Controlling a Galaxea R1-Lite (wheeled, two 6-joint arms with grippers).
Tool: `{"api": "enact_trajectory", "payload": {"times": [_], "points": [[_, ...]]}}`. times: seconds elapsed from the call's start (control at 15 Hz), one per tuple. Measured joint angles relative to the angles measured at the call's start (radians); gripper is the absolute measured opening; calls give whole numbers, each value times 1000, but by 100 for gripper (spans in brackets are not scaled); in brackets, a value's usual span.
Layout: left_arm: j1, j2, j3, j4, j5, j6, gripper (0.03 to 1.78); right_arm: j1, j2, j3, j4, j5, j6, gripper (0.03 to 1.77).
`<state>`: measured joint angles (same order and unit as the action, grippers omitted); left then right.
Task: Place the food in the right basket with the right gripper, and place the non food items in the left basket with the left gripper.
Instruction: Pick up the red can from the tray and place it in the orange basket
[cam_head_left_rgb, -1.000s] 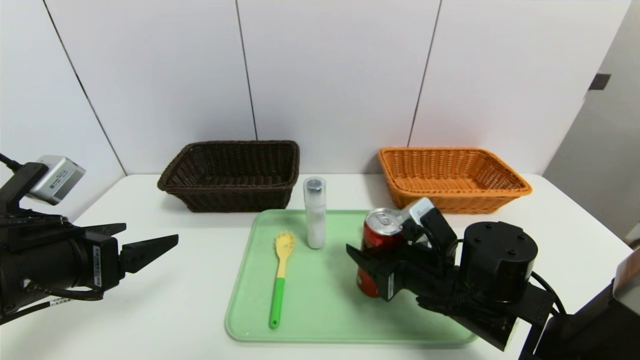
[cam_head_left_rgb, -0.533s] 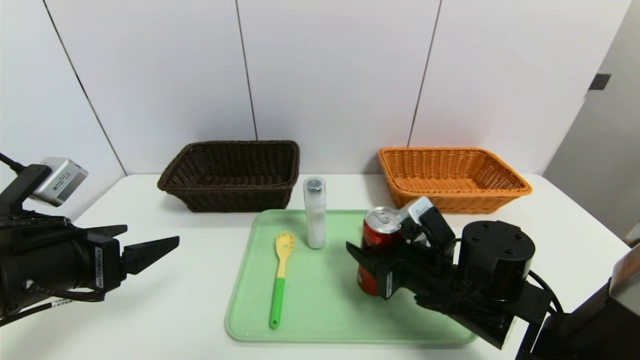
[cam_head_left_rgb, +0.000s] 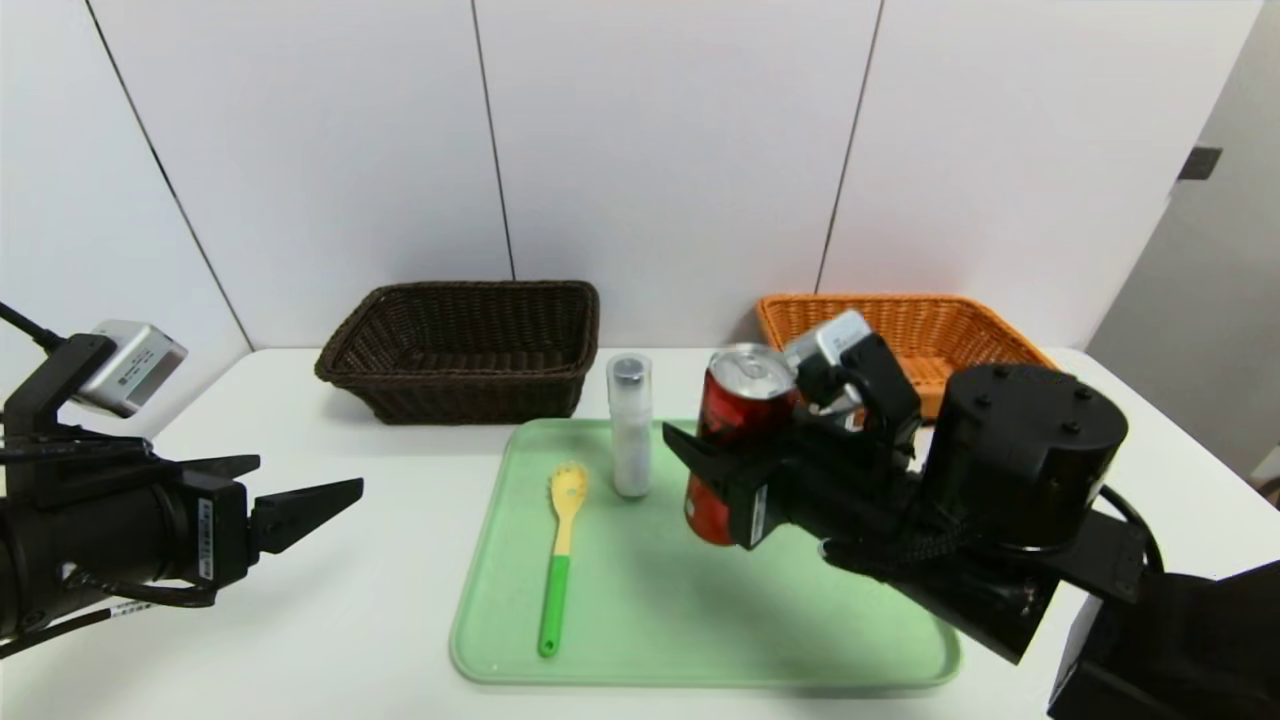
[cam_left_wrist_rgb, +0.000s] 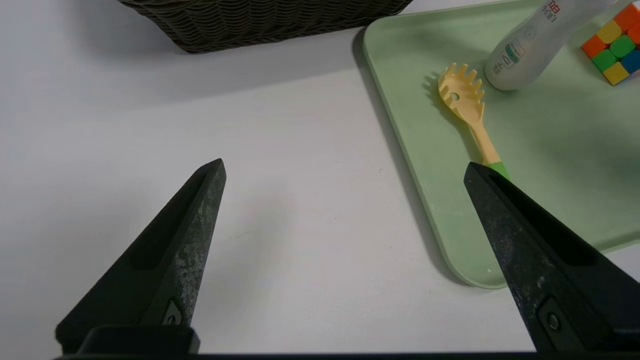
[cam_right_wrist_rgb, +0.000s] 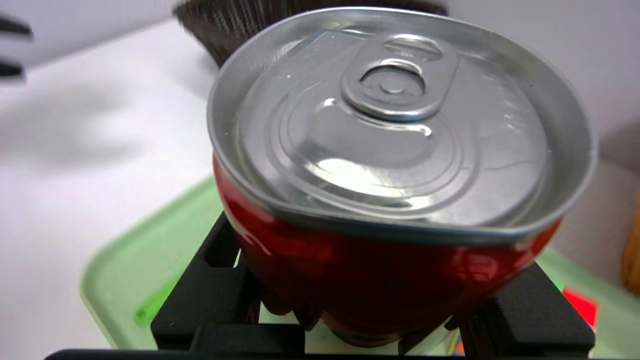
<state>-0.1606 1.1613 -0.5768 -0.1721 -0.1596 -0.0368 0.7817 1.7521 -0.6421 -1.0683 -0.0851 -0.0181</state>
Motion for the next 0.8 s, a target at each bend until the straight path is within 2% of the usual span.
{"api": "enact_trajectory", "payload": {"times": [0.2,0.33,0.47,0.6,0.73,0.8], "points": [[-23,3,-1,0,26,0,169,-23,-81,-214,242,-11,5,100],[-50,8,-1,0,51,-2,169,-84,-111,-389,410,-1,4,100],[-67,14,-1,-1,60,-3,169,-170,-124,-566,580,37,3,100],[-73,20,-2,-1,61,-4,169,-285,-125,-731,793,106,8,100],[-76,25,-2,-1,61,-5,169,-398,-104,-856,978,165,16,100],[-78,28,-2,-3,61,-5,169,-444,-87,-893,1029,176,18,100]]}}
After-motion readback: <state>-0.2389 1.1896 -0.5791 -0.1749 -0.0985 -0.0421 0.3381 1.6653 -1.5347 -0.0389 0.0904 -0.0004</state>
